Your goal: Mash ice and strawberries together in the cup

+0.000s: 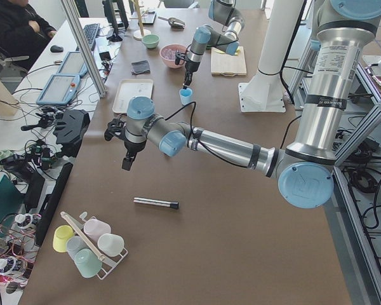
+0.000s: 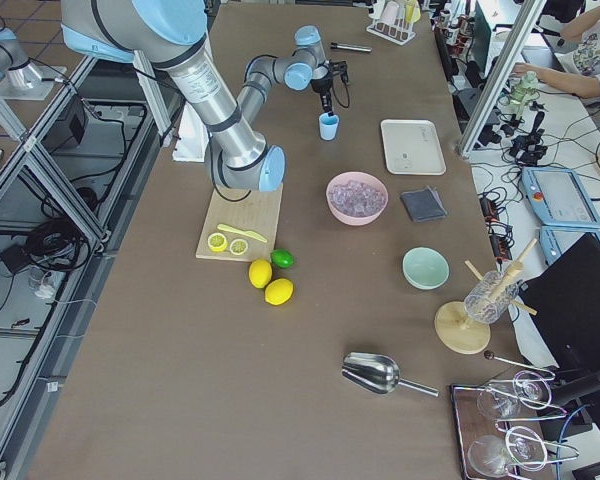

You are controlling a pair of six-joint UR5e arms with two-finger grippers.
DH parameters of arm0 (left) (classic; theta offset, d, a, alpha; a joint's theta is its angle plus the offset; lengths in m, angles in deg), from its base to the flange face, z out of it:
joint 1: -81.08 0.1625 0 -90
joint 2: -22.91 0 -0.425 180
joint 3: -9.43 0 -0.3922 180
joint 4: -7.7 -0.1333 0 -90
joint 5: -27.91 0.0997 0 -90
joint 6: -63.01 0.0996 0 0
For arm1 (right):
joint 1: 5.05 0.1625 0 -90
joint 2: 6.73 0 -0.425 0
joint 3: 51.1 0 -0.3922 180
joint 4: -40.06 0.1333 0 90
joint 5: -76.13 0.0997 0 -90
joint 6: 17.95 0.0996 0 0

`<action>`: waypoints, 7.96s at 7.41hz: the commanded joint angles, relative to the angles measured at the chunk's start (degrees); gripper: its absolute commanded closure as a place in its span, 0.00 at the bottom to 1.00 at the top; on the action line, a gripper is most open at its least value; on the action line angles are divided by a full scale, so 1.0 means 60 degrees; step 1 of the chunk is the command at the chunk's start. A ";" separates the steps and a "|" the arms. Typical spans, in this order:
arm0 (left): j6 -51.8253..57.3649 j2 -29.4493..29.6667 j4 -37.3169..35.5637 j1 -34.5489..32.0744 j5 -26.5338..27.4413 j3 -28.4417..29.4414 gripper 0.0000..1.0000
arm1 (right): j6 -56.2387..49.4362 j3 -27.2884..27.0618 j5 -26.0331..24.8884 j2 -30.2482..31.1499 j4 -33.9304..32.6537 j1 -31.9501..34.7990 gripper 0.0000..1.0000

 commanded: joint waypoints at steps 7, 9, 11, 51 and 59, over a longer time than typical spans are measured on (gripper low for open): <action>-0.0009 0.0041 0.0011 0.0040 0.0000 0.0027 0.03 | -0.2394 -0.1503 0.2731 0.0412 -0.1947 0.2442 0.02; -0.0010 0.0056 0.0040 0.0055 0.0000 0.0027 0.03 | -0.4401 -0.1902 0.3081 0.2192 -0.1930 0.3352 0.02; -0.0024 -0.0017 0.0318 0.0099 0.0000 0.0027 0.03 | -0.6106 -0.2271 0.3200 0.3576 -0.1315 0.3867 0.02; -0.0024 -0.0017 0.1607 0.0509 0.0030 0.1081 0.03 | -0.9553 -0.1802 0.1335 0.4884 0.0020 0.3441 0.35; -0.0010 -0.0003 0.2121 0.0509 0.0030 0.1462 0.03 | -0.9145 -0.1348 0.1808 0.4796 0.0035 0.3488 0.25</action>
